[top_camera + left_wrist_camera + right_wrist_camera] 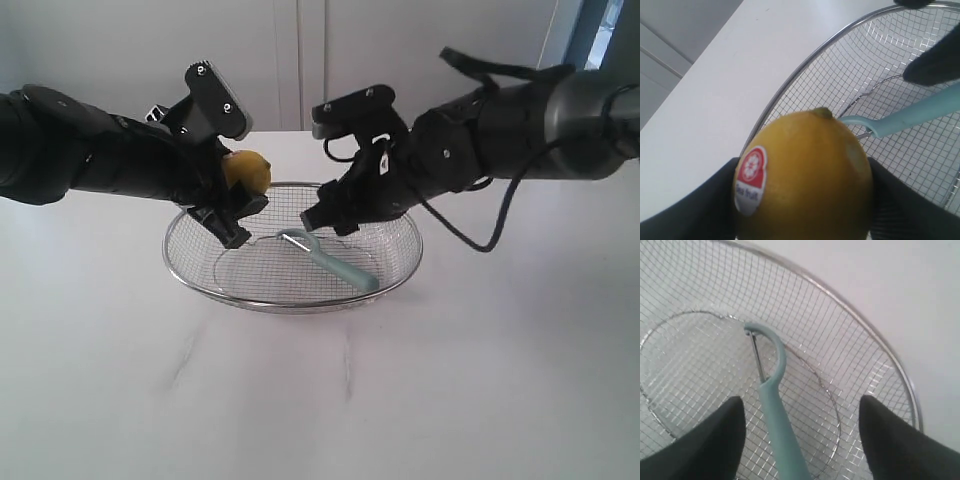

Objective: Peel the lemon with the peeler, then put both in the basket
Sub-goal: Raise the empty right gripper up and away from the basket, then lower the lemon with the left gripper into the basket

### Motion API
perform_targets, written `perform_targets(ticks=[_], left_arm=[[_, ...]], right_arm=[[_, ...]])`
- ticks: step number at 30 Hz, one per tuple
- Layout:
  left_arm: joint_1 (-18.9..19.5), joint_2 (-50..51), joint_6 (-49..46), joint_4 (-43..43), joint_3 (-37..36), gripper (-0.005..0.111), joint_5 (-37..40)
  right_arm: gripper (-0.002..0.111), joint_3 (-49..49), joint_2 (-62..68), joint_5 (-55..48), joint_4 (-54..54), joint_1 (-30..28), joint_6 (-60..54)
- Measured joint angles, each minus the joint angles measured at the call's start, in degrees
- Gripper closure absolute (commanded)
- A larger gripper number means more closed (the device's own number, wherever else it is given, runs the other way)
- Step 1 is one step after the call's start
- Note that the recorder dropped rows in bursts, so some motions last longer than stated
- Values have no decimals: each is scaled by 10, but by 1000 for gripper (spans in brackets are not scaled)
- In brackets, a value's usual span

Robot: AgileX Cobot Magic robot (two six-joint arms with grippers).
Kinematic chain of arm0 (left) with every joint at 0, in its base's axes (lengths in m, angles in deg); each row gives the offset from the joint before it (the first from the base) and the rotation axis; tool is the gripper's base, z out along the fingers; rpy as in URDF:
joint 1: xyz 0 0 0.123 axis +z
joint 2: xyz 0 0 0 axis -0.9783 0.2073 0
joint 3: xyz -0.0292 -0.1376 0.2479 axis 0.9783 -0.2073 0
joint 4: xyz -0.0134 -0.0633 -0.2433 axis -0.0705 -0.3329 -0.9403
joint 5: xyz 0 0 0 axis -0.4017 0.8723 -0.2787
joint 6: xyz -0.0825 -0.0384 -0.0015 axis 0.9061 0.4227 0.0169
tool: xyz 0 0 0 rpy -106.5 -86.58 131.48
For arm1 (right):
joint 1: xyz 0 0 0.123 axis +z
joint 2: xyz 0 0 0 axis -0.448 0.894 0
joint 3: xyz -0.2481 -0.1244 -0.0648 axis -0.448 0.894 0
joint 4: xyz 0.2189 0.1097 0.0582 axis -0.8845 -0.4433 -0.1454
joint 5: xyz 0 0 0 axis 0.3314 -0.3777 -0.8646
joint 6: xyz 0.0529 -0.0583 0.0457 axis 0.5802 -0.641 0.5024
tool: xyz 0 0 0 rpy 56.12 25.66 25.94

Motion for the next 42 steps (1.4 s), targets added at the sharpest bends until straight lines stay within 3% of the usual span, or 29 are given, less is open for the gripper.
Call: perform_targets(ticks=[6, 8, 11, 12, 18, 30, 42], left_arm=[[0, 0, 0, 0, 0, 107, 0], [0, 1, 0, 0, 0, 107, 0], [0, 6, 0, 0, 0, 107, 0], [0, 8, 0, 0, 0, 107, 0], [0, 9, 0, 0, 0, 107, -4], [0, 76, -1, 0, 2, 107, -34], [0, 131, -1, 29, 57, 107, 4]], right_arm=[[53, 0, -86, -46, 0, 0, 0], [66, 0, -124, -74, 2, 0, 0], [105, 0, -171, -120, 4, 0, 0], [108, 0, -193, -145, 4, 0, 0], [108, 12, -269, -176, 4, 0, 0], [108, 30, -279, -185, 4, 0, 0], [108, 53, -279, -181, 4, 0, 0]])
